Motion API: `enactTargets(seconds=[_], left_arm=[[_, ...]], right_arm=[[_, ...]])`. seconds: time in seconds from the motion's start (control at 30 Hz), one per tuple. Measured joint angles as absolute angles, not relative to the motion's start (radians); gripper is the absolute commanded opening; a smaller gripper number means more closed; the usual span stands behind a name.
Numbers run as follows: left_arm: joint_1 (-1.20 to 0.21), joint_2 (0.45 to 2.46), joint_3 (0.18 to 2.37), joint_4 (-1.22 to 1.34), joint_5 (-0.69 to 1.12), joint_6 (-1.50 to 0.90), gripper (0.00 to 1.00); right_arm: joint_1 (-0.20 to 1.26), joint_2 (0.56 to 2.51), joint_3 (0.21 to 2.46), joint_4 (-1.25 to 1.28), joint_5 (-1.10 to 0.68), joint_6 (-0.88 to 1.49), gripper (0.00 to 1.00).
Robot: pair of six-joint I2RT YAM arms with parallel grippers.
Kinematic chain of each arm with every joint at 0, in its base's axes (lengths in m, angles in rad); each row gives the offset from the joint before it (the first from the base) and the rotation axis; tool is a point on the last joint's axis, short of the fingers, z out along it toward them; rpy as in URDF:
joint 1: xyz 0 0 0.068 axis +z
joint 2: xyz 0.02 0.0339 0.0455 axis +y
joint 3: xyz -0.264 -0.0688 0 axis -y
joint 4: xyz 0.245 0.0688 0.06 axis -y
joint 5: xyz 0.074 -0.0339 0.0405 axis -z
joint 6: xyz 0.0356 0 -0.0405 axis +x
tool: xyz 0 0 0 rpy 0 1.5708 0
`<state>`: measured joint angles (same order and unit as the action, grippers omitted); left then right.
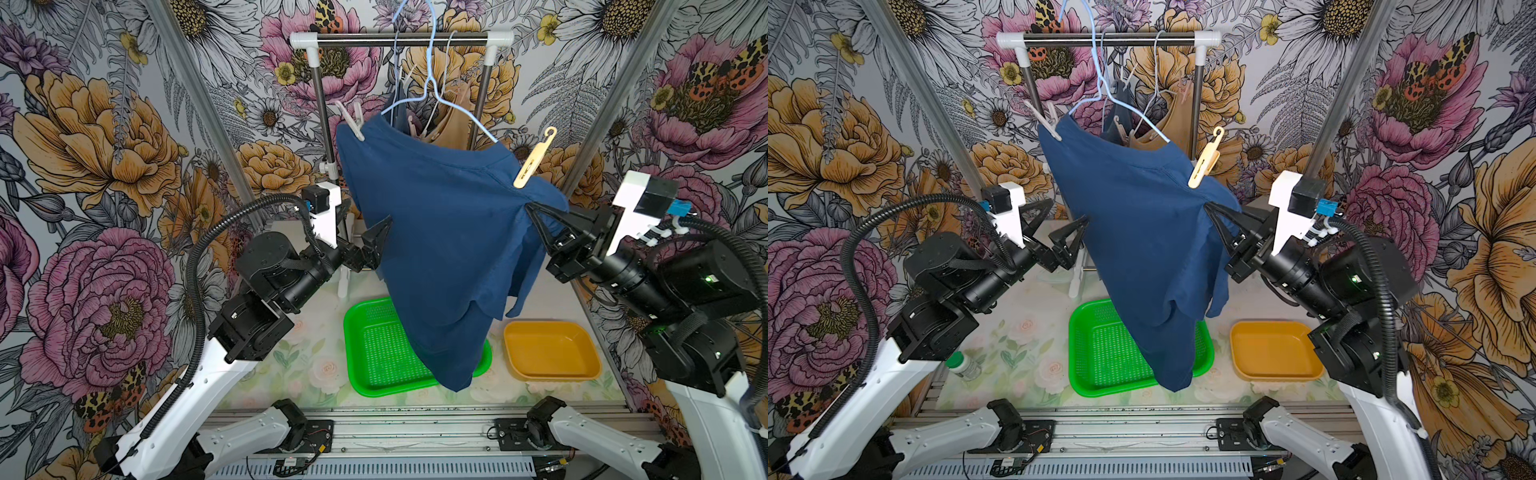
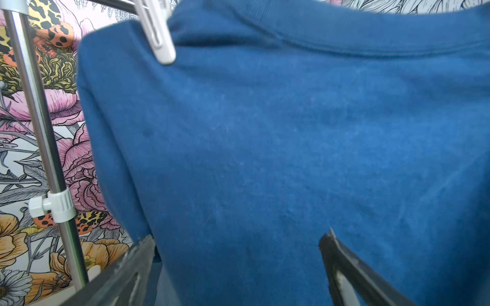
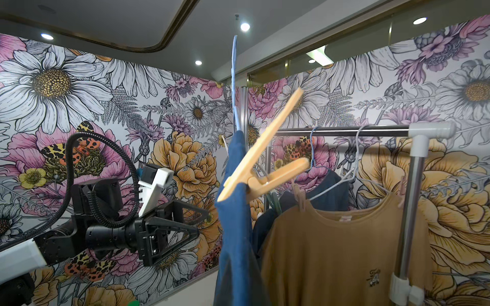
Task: Remove the clothespins securing t-shirts to the hanger
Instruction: Pick up the hanger from the clothes rail.
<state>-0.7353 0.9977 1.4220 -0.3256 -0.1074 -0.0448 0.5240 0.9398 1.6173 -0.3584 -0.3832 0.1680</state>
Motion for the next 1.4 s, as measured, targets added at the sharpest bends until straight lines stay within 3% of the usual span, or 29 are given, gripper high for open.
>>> enactTargets(seconds=[0.67,0.93,1.4], left_arm=[[-0.735,0.971,1.383,-0.324,-0.124,-0.049,0.97],[-0.746,0.969,1.344,-0.325,-0.125,-0.054,0.88],[-0.756,1.128,1.494,-0.279,-0.067,-0.075,0.68]], right_arm=[[0.522,0.801,1.056,0.041,-0.467,0.195,0.00],[0.522,0.677,0.844,0.101,-0.457,0.194,0.00],[0.522,0.617,0.724,0.118,-0.442,0.165,0.00]])
